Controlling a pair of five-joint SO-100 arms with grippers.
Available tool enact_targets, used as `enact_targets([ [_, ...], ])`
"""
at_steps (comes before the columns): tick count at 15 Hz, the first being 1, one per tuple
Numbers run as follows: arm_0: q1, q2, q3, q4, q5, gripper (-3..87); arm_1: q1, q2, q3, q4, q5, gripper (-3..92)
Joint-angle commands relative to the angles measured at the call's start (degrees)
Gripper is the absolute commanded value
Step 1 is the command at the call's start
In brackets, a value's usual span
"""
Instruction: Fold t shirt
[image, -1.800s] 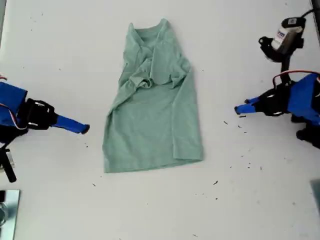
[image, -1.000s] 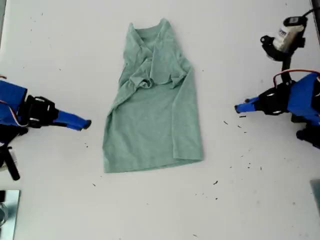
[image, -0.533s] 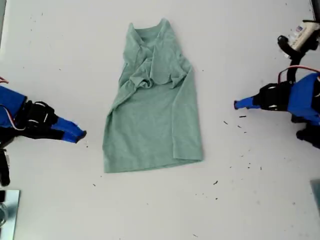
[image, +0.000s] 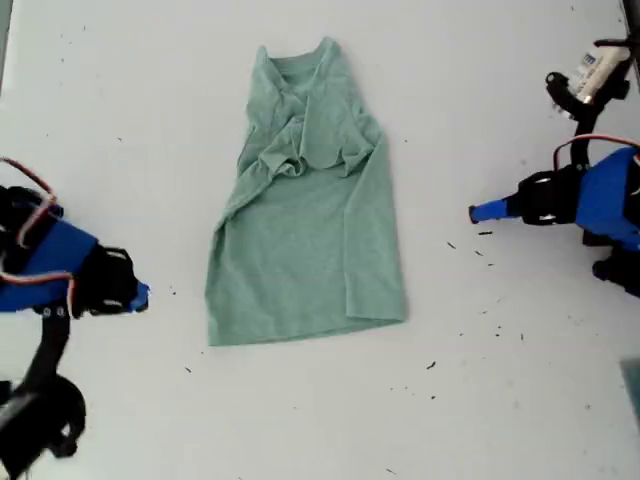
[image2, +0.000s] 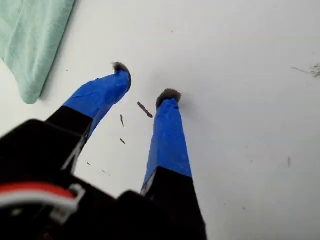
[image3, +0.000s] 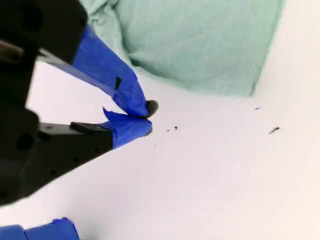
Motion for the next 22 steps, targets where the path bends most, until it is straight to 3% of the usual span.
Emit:
enact_targets([
  [1,3.52,-10.28,-15.73,2.37,-0.79,-0.2,0.44,0.70,1.93,0.09,-0.70,13.9],
  [3,1.85,-10.55,-16.52,2.29,5.10,3.3,0.18,0.70,1.93,0.09,-0.79,13.3],
  [4,1.85,-10.37,-18.11,2.20,4.75,20.9,0.18,0.70,1.93,0.09,-0.79,13.2],
  [5,2.11,-10.20,-18.72,2.11,3.69,30.3,-0.09,0.70,1.93,0.09,-0.88,13.1],
  [7,0.79,-9.93,-19.25,1.85,4.75,35.2,0.00,0.70,1.93,0.09,-0.79,13.0],
  [10,-1.41,-10.55,-11.69,-0.79,4.39,34.8,-0.44,0.70,1.93,0.09,-0.79,12.8],
  [14,-3.43,-14.41,10.72,-23.99,3.78,33.6,-1.14,0.70,1.93,0.09,-0.79,12.7],
  [19,-4.57,-25.75,13.54,-33.31,0.97,30.8,-2.72,0.70,1.93,0.09,-0.35,12.7],
  [21,-5.10,-24.52,19.34,-40.08,0.35,24.4,-2.72,0.70,1.93,0.09,-0.62,12.7],
  [22,-4.83,-22.15,25.05,-47.46,-0.53,17.3,-2.90,0.70,1.93,0.09,-0.70,12.7],
])
